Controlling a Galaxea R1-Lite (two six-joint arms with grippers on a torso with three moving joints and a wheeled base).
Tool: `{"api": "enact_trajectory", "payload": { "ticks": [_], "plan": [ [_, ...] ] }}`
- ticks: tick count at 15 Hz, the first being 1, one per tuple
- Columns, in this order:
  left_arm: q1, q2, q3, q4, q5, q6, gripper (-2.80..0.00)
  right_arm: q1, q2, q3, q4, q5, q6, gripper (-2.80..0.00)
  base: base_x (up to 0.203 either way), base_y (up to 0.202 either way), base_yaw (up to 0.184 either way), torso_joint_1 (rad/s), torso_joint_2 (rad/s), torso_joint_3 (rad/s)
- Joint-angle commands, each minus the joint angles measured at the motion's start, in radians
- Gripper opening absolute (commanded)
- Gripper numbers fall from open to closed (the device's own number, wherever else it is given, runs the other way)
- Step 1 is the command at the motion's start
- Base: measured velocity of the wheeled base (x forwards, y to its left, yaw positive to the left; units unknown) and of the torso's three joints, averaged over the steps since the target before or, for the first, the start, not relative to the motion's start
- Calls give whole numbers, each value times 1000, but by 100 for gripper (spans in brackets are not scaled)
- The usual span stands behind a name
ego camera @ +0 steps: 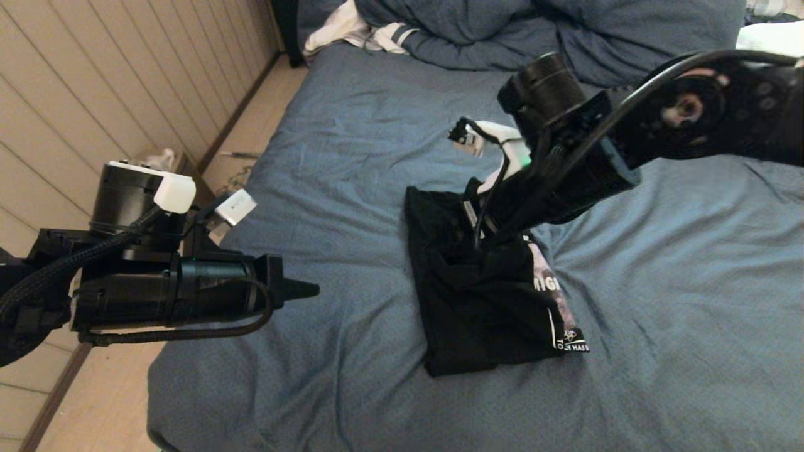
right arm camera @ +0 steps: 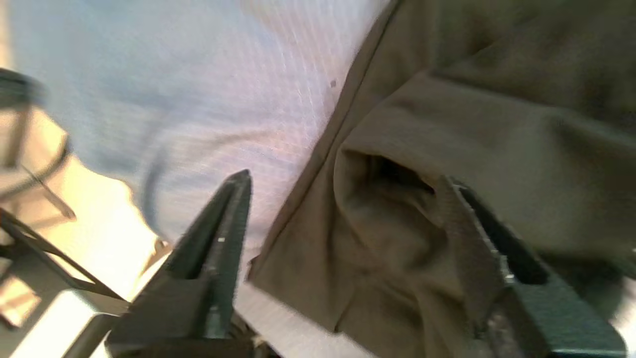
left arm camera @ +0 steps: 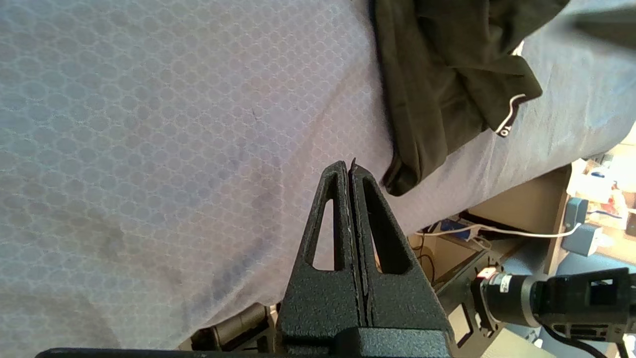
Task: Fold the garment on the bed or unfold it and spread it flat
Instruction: Fold the black T-shirt
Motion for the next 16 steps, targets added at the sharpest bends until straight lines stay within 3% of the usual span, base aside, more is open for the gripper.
{"api": "enact_trajectory", "payload": {
  "ticks": [1,4,9,13,16],
  "plan": [
    [-1,-2,1,-1,-2,-2,-280,-30,-123,2,2,-3,21,-280,0,0,0,0,0,0],
    [-1,-4,0,-1,-2,-3,-280,-178,-192,46,4,-7,30,-280,0,0,0,0,0,0],
    [-11,-2,2,-1,-3,-3,-280,-339,-220,259,-3,-10,17,-280,0,0,0,0,0,0],
    [-15,1,8,-2,-2,-3,-280,-352,-153,305,-23,-10,23,-280,0,0,0,0,0,0],
    [-15,10,8,-2,-2,-3,-280,-329,-73,316,-139,-20,31,-280,0,0,0,0,0,0]
  ]
}}
